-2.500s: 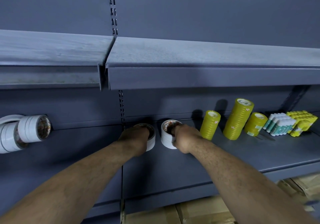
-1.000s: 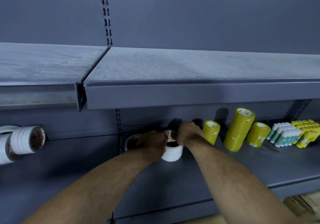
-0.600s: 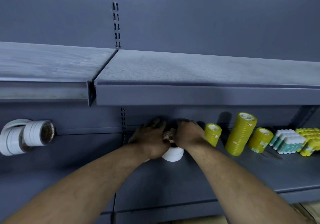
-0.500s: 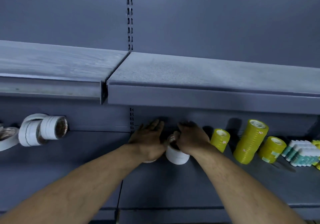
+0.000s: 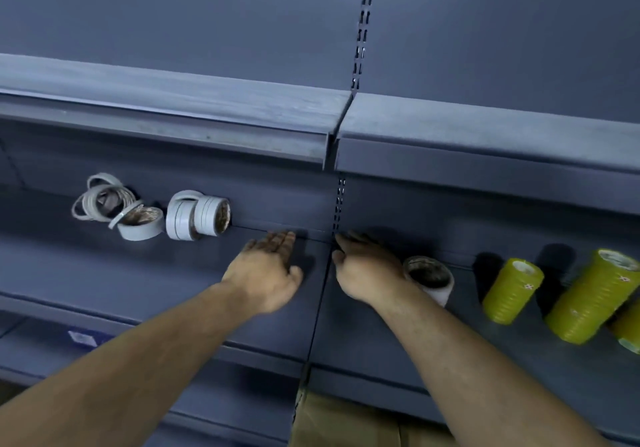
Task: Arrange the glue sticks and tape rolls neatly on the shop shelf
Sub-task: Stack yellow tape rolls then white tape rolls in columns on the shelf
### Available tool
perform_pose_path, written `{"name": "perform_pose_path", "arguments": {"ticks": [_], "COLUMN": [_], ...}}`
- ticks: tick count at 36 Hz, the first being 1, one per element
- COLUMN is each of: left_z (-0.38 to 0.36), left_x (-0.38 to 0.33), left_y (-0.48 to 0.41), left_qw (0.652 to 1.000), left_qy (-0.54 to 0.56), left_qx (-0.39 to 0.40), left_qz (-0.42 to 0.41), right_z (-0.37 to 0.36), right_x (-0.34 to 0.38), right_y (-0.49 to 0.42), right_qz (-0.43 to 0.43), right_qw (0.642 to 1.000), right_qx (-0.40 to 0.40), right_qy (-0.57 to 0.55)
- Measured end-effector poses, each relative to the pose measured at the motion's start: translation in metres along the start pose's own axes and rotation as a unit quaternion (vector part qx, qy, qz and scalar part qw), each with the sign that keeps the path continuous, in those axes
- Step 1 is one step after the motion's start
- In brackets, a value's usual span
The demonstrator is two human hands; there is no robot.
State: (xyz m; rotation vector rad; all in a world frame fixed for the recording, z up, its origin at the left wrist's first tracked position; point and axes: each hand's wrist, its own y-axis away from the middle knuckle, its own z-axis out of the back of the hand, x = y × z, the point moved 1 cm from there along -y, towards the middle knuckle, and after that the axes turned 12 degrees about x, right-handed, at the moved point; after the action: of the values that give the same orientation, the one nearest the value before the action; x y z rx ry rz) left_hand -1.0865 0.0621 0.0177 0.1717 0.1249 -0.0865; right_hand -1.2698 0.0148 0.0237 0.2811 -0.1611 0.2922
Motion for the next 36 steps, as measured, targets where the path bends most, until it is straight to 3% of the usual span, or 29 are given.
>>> {"name": "perform_pose_path", "arguments": {"ticks": [10, 18, 36], "left_z": [0.007, 0.016, 0.017], "left_x": [0.083, 0.150, 0.216], "left_y": [0.042, 0.069, 0.052], "left_qw": [0.999, 0.999, 0.998], "left_qy": [0.000, -0.006, 0.027], "left_qx": [-0.040, -0.028, -0.044], "left_qz": [-0.016, -0.034, -0.037], "right_z": [-0.005, -0.021, -0.024], "right_x": [0.101, 0.177, 0.234], "right_y": [0.028, 0.030, -0.007], "right_qz": [0.013, -0.009, 0.007], "right_qw": [0.999, 0.998, 0.999], "right_qx": [-0.037, -0.058, -0.031], "right_qy": [0.014, 0.025, 0.035]}}
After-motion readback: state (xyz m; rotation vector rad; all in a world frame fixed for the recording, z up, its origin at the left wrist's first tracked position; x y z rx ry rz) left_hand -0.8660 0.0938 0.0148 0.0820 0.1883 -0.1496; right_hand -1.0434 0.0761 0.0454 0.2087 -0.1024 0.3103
